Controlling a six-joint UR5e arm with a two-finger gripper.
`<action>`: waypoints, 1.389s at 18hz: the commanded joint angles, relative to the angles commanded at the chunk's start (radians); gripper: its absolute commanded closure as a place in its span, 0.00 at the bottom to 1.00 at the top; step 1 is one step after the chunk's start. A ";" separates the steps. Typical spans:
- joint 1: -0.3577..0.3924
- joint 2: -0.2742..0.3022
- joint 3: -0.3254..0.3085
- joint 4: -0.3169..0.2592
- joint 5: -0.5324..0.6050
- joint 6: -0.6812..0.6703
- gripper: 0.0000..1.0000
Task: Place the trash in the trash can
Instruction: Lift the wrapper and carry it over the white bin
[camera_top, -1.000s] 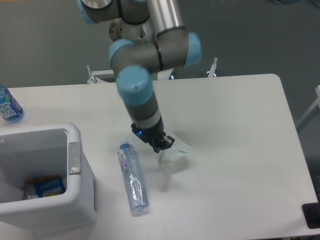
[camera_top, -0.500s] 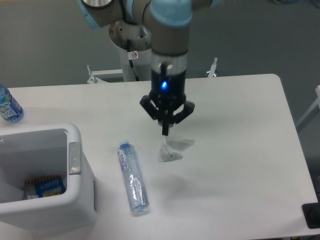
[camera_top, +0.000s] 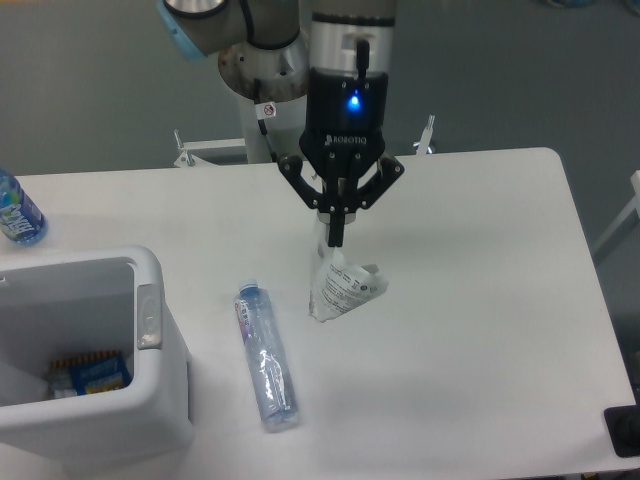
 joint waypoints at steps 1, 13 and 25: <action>-0.008 0.011 0.002 0.002 -0.012 -0.021 1.00; -0.135 -0.014 0.044 0.003 -0.140 -0.072 1.00; -0.298 -0.143 0.156 0.002 -0.130 -0.137 1.00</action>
